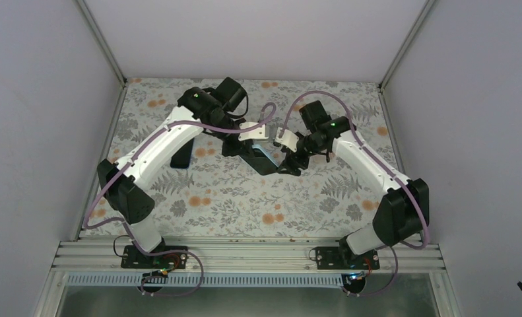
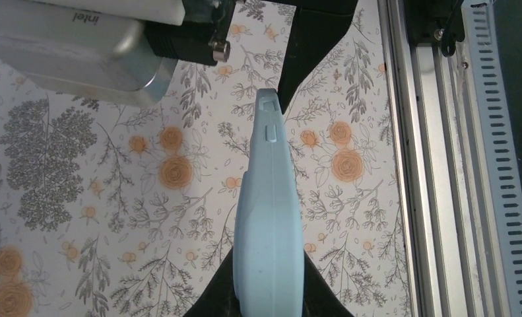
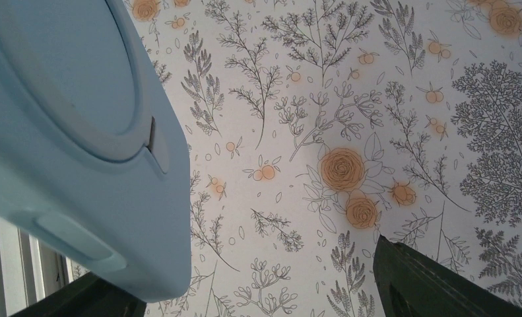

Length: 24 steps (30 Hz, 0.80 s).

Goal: Take the phone out of the phone case
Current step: Remove the phone case from the phone.

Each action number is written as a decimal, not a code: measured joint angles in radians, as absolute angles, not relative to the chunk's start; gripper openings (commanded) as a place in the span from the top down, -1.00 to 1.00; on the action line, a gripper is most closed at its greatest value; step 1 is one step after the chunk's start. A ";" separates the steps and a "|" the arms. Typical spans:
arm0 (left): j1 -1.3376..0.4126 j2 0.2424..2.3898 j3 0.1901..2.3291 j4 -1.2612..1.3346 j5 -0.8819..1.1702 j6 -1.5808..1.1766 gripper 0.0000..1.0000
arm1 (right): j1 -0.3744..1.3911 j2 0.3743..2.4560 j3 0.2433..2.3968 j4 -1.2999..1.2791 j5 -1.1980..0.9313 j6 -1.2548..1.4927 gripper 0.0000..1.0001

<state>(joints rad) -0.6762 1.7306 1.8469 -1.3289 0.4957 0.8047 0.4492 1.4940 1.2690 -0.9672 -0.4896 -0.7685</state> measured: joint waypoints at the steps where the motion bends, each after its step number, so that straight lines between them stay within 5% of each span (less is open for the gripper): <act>1: -0.676 1.728 1.847 -1.329 0.496 0.805 0.95 | 0.443 1.497 1.269 -0.967 -0.495 -0.772 -0.71; 24: -0.702 1.721 1.860 -1.317 0.439 0.799 0.95 | 0.373 1.608 1.303 -1.008 -0.585 -0.829 -0.61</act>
<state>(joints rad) -0.7021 1.7206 1.8603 -1.3174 0.4385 0.7986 0.3733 1.6081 1.3033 -1.0077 -0.5846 -0.8291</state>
